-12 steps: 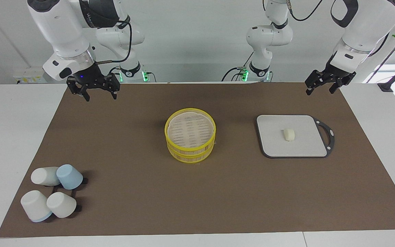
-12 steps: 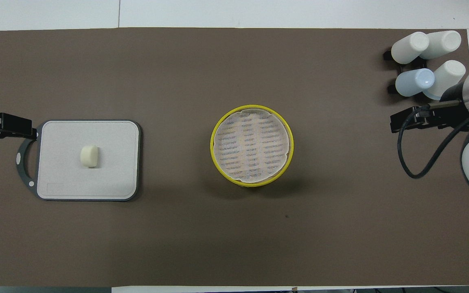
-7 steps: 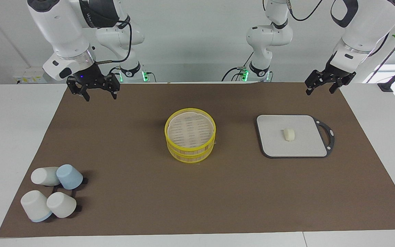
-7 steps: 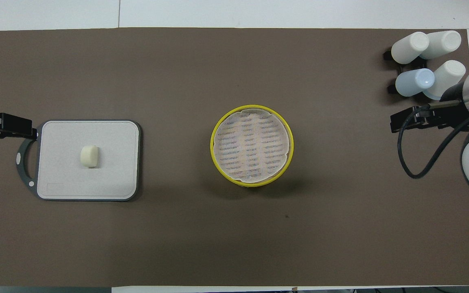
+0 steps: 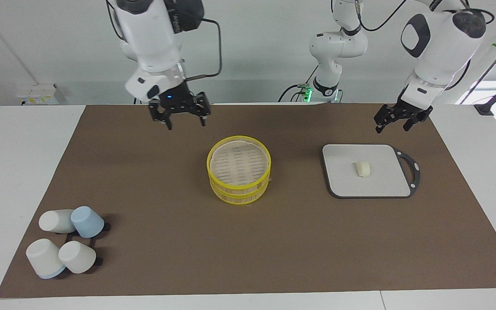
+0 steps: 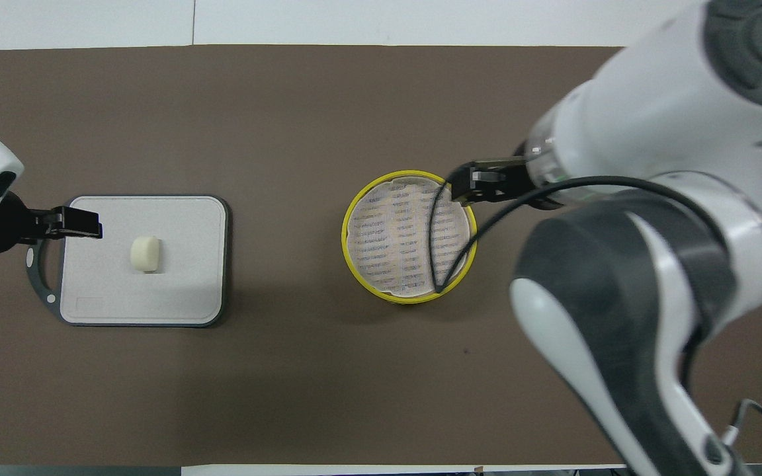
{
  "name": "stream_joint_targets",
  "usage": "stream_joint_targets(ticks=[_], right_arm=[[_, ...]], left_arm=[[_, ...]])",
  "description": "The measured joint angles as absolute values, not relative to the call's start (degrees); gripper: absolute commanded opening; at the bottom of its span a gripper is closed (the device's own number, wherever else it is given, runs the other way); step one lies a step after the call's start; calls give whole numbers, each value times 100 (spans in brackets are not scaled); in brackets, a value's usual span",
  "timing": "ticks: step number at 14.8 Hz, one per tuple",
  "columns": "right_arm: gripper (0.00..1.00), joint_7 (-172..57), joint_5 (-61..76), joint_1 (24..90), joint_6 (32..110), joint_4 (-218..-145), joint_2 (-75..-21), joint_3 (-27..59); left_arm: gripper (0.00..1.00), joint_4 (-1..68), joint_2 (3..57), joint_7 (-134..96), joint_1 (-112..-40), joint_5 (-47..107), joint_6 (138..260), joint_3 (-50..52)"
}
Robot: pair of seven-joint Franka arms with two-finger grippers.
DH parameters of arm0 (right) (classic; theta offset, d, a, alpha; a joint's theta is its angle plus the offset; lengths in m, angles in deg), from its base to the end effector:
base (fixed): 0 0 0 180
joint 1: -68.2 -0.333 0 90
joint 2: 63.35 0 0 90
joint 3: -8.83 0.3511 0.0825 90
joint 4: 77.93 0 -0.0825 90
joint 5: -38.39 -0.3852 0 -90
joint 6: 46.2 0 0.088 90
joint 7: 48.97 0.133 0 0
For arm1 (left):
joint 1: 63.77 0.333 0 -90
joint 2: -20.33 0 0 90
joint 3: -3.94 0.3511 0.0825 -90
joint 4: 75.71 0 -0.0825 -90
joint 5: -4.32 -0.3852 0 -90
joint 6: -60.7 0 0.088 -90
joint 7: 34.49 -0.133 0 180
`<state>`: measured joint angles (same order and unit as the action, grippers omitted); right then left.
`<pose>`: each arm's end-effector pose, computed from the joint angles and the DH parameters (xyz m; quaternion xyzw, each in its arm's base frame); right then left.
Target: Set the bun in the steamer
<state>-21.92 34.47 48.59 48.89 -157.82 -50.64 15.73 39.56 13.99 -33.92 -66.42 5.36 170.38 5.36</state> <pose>0.5724 0.2852 0.5947 -0.9986 0.0087 0.0012 0.0524 0.5240 -0.0126 0.5123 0.9999 -0.0028 0.0064 0.0100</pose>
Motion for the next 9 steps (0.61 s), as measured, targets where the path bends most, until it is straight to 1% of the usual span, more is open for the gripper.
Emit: stream_joint_targets(ticks=[2, 4, 6, 9], right_arm=[[100, -1434, 3696, 4133, 5235, -15267, -4363, 1580], [100, -988, 3965, 3619, 5657, -15121, -3924, 1578], [100, -913, 4018, 3473, 5920, -15234, -3762, 1574], [100, -938, 4097, 3405, 6431, -15803, -3745, 1576]], left_arm=[[100, 4696, 1439, -3539, -6641, 536, 17778, 540], [100, 5349, 1552, -3596, -6641, 536, 18619, 540], [100, 5777, 1734, -3620, -6642, 536, 19305, 538], [100, 5955, 2080, -3621, -6650, 536, 19925, 510]])
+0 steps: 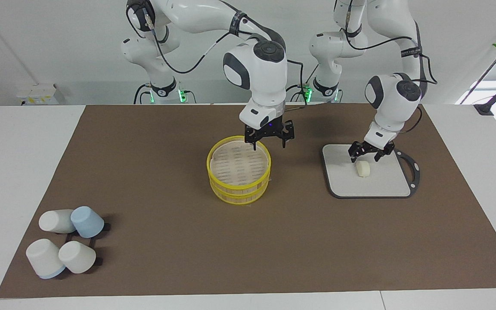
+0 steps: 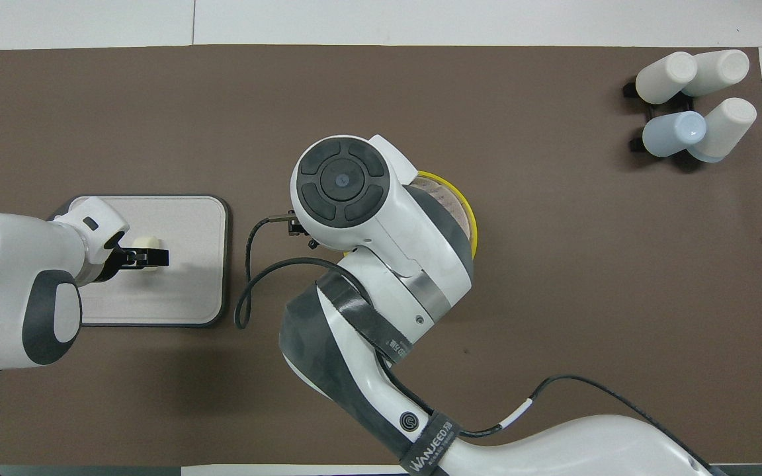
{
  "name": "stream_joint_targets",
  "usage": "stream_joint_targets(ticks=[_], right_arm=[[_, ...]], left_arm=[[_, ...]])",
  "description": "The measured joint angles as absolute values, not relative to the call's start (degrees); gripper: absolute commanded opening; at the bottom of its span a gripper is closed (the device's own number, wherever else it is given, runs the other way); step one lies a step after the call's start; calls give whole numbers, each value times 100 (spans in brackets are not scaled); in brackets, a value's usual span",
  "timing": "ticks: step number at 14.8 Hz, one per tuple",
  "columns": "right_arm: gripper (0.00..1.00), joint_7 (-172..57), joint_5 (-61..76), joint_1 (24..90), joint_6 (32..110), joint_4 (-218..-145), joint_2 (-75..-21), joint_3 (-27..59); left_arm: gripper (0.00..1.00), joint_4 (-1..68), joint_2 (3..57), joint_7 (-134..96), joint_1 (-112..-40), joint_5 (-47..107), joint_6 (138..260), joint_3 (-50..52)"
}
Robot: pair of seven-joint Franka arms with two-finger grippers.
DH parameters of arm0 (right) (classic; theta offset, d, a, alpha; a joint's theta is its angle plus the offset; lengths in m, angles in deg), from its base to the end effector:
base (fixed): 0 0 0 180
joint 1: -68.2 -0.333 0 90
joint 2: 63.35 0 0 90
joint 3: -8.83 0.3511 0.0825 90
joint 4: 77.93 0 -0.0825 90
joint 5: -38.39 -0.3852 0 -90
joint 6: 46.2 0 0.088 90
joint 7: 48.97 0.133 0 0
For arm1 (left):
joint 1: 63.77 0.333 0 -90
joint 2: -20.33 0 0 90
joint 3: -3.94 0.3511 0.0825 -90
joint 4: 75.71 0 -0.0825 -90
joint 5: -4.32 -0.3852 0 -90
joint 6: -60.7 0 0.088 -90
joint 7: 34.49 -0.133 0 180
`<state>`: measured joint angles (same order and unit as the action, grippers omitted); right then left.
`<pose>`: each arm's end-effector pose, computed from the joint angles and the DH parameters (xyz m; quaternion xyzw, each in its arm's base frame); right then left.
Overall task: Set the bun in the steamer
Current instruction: 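Grasp the white bun with the left gripper and lift it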
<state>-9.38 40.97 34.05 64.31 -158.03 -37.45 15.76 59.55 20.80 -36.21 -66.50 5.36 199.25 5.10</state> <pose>0.5543 0.4571 0.4620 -0.9991 -0.0129 -0.0282 0.0301 0.5076 -0.0143 0.3367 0.9994 -0.0220 0.0246 0.0061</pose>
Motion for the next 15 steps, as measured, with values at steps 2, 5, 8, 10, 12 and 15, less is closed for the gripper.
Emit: stream_joint_targets(ticks=[2, 5, 8, 10, 12, 15], right_arm=[[94, -938, 4408, 3196, 6691, -16179, -3745, 1578], [65, -988, 4549, 3018, 6804, -16396, -3771, 1579], [55, -1141, 4550, 3048, 7191, -16633, -3815, 1548], [55, -1174, 4550, 3100, 7406, -16753, -3814, 1534], [55, -1218, 4550, 3215, 7482, -16786, -3815, 1529], [54, -1246, 4550, 3254, 7550, -16871, -3819, 1533]], left_arm=[[99, 5966, 2201, -3625, -6650, 536, 20027, 501], [78, 5969, 2240, -3630, -6650, 536, 20173, 501], [60, 5974, 2265, -3631, -6649, 536, 20378, 507], [40, 5980, 2339, -3632, -6649, 536, 20527, 507], [39, 5980, 2391, -3632, -6649, 536, 20553, 507], [39, 5942, 2395, -3632, -6649, 536, 20509, 508]])
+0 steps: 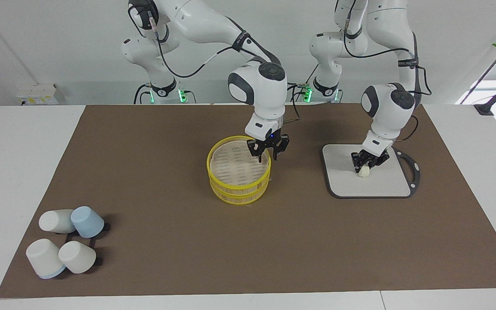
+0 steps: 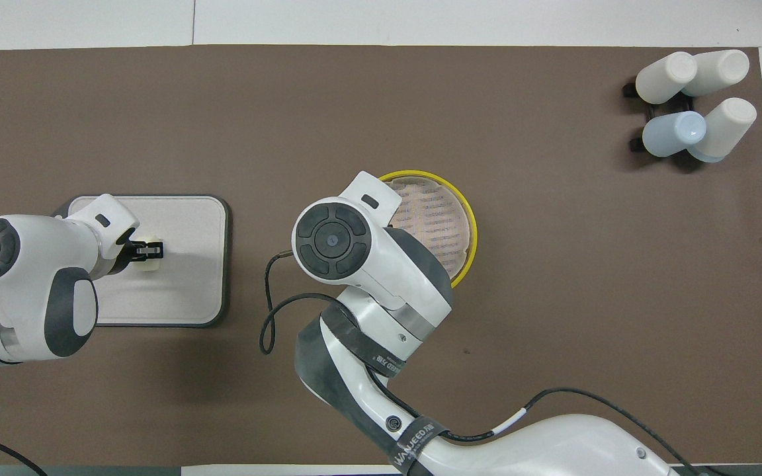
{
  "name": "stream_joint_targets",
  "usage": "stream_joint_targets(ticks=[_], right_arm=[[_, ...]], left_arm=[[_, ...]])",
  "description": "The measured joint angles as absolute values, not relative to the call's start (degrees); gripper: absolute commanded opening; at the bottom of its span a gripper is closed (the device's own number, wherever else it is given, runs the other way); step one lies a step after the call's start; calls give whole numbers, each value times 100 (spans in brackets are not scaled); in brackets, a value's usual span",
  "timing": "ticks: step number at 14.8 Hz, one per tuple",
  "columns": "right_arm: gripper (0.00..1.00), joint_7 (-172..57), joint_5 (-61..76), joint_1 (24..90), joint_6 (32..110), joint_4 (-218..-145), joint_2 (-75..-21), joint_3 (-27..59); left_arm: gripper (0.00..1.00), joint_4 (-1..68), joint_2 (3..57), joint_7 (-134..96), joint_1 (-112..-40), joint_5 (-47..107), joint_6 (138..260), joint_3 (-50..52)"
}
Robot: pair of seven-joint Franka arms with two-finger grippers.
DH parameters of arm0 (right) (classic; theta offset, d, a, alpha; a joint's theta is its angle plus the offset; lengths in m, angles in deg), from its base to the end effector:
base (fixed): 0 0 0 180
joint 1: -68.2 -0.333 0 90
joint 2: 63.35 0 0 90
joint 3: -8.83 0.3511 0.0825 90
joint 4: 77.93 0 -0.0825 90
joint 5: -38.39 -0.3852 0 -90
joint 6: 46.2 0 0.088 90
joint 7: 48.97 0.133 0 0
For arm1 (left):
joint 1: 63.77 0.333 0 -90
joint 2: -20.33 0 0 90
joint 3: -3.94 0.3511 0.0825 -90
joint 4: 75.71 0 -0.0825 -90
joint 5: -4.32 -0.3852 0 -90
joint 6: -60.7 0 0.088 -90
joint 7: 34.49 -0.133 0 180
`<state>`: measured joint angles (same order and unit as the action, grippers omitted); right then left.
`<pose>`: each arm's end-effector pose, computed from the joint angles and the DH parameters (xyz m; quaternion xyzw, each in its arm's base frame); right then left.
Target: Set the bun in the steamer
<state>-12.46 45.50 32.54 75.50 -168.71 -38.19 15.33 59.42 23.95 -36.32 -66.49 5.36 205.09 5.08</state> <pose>0.5370 0.4606 0.3996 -0.9956 -0.0724 -0.0596 0.0092 0.5210 -0.0145 0.3193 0.9985 -0.0227 0.0492 0.0049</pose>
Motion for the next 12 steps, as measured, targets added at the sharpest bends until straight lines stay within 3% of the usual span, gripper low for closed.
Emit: stream_joint_targets(ticks=[5, 10, 12], right_arm=[[44, -1246, 4550, 3251, 7655, -16983, -3849, 1549], [41, -1248, 4550, 3250, 7785, -17210, -3922, 1553], [24, -1248, 4550, 3250, 7849, -17272, -3935, 1553]], left_arm=[[38, 5262, 2392, -3617, -6650, 538, 19457, 506], [39, 3198, 2320, -3113, -6654, 549, 16837, 370], [39, 2572, 2282, -2802, -6657, 549, 16147, 212]])
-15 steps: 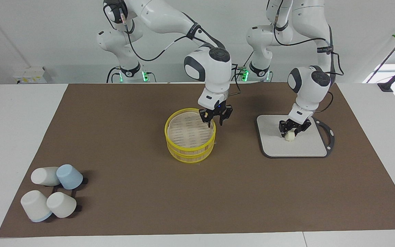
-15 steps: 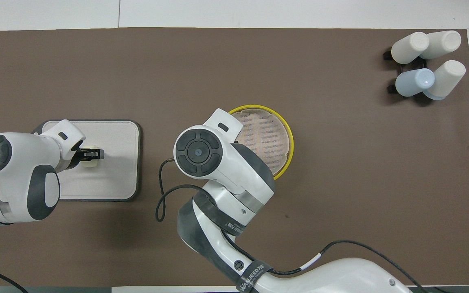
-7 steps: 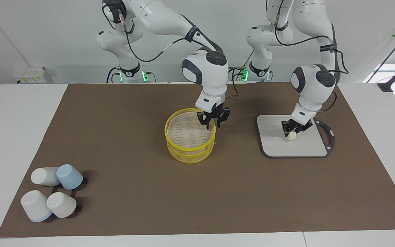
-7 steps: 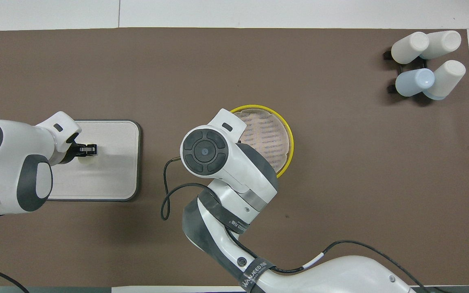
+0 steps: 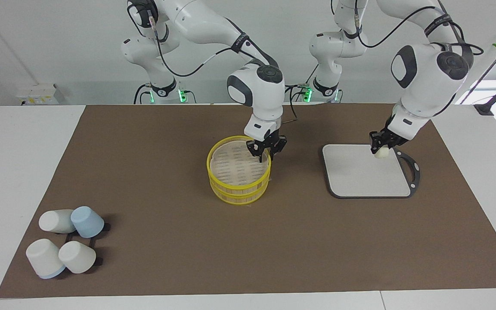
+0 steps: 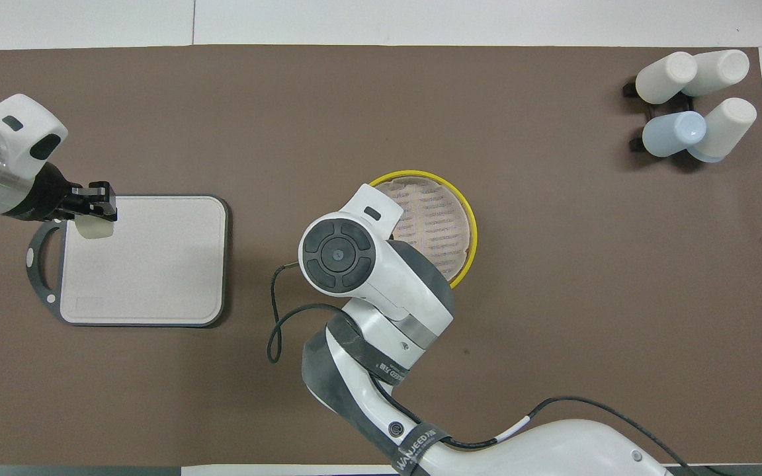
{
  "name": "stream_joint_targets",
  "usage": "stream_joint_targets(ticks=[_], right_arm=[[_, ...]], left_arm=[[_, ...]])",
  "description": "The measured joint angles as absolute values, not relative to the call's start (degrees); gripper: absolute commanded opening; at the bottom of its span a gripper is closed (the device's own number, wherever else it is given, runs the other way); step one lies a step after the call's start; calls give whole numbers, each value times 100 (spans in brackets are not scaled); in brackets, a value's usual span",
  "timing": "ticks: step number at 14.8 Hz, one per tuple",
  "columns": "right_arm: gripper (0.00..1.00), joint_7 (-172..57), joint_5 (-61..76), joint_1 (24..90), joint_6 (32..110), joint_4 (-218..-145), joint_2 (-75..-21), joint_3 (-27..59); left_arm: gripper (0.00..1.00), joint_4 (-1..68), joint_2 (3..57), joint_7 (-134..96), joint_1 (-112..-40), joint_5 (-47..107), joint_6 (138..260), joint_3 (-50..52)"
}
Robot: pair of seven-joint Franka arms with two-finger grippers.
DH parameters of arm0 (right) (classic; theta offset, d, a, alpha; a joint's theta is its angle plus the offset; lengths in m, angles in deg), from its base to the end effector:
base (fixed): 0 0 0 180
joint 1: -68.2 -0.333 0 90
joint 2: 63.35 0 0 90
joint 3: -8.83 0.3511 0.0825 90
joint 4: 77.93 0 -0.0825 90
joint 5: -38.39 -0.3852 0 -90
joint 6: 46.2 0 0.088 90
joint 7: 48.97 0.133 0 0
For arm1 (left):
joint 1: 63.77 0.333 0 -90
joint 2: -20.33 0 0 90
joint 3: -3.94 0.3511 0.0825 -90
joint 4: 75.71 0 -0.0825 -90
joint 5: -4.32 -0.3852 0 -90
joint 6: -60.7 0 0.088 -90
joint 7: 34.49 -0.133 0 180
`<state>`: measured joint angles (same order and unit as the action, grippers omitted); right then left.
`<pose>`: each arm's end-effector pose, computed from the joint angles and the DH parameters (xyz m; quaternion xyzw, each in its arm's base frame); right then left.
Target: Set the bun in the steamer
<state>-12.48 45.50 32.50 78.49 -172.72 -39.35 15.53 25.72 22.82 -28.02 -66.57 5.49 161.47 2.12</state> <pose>0.5258 0.4573 0.3855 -0.9951 -0.0777 -0.0598 0.0111 0.5699 -0.0481 0.5300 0.9994 0.0183 -0.0284 0.0080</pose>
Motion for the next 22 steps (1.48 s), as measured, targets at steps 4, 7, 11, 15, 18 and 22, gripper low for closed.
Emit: stream_joint_targets(ticks=[4, 7, 11, 15, 18, 22], right_arm=[[17, -1250, 4548, 3238, 7890, -17282, -3952, 1575], [17, -1250, 4548, 3243, 7890, -17284, -3961, 1573], [8, -1399, 4548, 3325, 7391, -16917, -3975, 1558], [6, -2244, 4394, 3848, 6563, -16312, -3974, 1543], [2, -2798, 4375, 4031, 6276, -16209, -3976, 1520], [0, -4168, 4374, 4840, 5784, -16128, -4107, 1483]], left_arm=[[39, 2186, 2238, -2543, -6661, 549, 15735, 32], [39, 2186, 2239, -2511, -6661, 551, 15729, 23], [39, 2186, 2239, -2417, -6662, 552, 15729, -15], [39, 2187, 2239, -2260, -6697, 560, 15759, -28], [39, 2271, 2271, -1442, -7188, 587, 16128, -45], [39, 2472, 2719, 397, -8606, 586, 17176, -93]])
